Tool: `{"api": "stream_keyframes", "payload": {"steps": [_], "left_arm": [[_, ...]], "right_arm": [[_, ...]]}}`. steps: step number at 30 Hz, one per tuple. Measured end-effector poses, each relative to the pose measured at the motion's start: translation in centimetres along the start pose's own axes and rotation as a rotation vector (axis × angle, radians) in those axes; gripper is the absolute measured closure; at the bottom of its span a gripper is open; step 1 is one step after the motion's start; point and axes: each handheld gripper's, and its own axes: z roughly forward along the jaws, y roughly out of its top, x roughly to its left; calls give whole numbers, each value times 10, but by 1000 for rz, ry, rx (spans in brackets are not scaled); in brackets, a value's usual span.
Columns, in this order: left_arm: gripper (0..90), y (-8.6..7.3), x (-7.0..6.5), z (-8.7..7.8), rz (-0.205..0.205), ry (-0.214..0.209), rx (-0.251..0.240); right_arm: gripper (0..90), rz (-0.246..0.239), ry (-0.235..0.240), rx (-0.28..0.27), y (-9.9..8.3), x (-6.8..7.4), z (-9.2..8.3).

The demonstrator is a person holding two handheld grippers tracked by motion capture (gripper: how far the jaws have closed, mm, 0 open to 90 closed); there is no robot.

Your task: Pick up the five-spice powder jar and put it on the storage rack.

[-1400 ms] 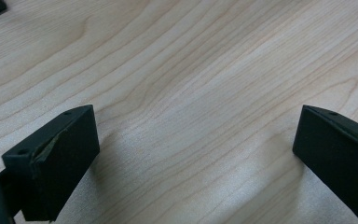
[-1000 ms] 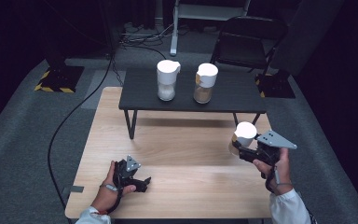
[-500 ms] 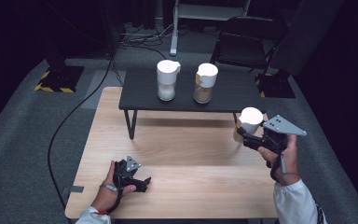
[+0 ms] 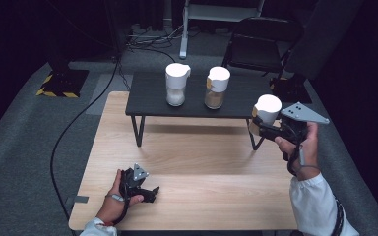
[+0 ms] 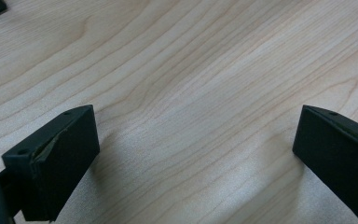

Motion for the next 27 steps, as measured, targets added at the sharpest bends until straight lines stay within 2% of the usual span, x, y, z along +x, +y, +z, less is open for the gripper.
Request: {"api": "stream_keyframes", "payload": {"steps": [10, 27], "left_arm": [[0, 0, 0, 0, 0, 0, 0], [0, 0, 0, 0, 0, 0, 0]], "right_arm": [[299, 14, -17, -11, 15, -5, 11], [299, 33, -51, -31, 33, -10, 40]]}}
